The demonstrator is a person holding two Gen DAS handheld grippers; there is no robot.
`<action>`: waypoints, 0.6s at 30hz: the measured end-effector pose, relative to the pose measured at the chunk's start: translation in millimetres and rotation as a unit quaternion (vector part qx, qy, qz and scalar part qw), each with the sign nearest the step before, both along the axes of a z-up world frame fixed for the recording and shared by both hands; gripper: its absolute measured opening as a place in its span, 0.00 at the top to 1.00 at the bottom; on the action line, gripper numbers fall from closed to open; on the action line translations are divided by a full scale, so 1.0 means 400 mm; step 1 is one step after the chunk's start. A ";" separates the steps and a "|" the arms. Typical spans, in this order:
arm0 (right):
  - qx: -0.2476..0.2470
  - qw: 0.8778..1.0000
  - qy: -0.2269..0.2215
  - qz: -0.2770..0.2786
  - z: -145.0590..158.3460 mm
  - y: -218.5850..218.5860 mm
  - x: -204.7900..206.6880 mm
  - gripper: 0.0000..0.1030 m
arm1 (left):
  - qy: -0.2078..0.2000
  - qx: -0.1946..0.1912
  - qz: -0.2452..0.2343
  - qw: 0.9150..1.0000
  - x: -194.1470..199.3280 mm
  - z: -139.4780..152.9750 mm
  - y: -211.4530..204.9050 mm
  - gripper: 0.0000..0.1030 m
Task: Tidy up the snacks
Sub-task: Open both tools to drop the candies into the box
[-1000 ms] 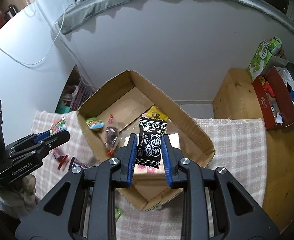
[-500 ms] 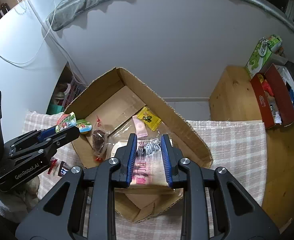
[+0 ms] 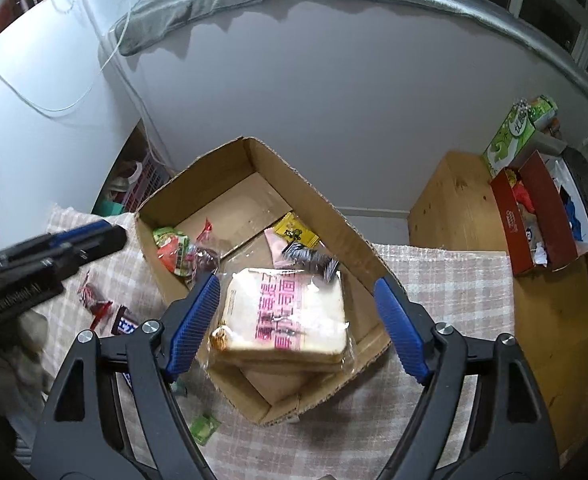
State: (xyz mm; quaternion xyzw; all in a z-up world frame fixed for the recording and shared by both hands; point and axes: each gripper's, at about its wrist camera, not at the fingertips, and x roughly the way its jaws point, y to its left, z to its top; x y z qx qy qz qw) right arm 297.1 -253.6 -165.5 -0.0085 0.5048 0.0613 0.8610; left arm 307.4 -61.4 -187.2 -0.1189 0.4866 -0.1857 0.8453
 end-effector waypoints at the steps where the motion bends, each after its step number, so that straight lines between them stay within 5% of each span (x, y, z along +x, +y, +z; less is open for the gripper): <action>1: 0.000 1.000 -0.003 0.001 0.001 -0.002 -0.009 0.19 | -0.002 0.002 0.003 1.000 -0.012 0.005 0.013 0.64; 4: 0.020 1.000 -0.003 0.009 0.004 -0.005 -0.040 0.12 | -0.004 0.010 0.014 1.000 -0.050 0.008 0.054 0.64; 18: 0.045 0.998 0.018 0.039 -0.003 0.017 -0.173 0.12 | 0.053 0.028 0.083 0.995 -0.260 -0.069 0.236 0.64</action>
